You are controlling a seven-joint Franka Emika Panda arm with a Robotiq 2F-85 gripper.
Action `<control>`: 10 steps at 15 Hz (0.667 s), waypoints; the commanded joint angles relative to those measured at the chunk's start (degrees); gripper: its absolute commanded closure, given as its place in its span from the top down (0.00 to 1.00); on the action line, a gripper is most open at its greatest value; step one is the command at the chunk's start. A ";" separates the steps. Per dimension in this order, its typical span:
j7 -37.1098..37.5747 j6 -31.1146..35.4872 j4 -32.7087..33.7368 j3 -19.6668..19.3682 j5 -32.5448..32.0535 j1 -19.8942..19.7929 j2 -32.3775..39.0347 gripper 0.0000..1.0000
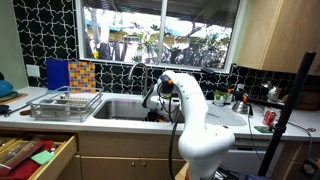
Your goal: Pour the contents of the blue bowl into the sink, put the big silver spoon in the blue bowl and then put them in the sink
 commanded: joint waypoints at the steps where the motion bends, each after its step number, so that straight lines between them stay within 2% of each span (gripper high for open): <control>1: -1.16 -0.02 -1.36 0.50 0.21 -0.93 -2.60 0.67; 5: -0.91 -0.33 -1.68 -0.11 -0.16 -0.71 -4.60 0.95; 6: -0.94 -0.58 -1.81 -0.13 -0.16 -0.72 -5.07 1.00; 10: -0.47 -0.91 -2.80 -0.29 -0.09 -0.39 -7.09 1.00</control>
